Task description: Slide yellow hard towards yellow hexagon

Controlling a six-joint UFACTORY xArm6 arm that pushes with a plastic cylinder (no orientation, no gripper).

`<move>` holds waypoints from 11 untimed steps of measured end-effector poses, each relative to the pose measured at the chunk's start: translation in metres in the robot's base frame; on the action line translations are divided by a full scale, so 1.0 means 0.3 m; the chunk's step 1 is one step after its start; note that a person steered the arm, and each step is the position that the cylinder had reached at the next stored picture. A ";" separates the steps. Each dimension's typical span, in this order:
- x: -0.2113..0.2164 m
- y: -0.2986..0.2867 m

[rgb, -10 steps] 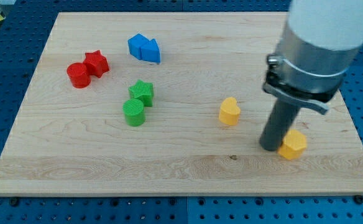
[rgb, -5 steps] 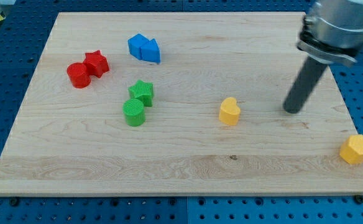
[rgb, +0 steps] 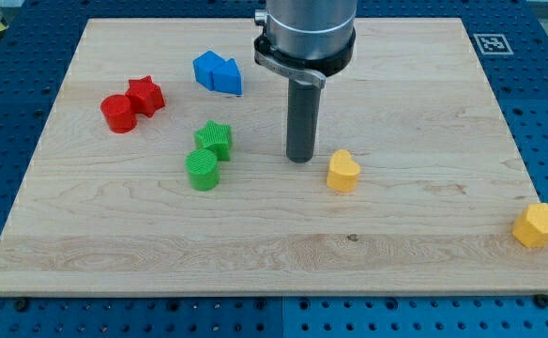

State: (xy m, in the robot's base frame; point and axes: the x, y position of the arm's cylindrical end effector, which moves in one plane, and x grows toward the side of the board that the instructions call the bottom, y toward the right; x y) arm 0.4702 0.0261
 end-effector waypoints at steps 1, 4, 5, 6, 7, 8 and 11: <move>0.035 0.019; 0.144 0.234; 0.194 0.257; 0.198 0.374; 0.208 0.469; 0.230 0.493; 0.276 0.493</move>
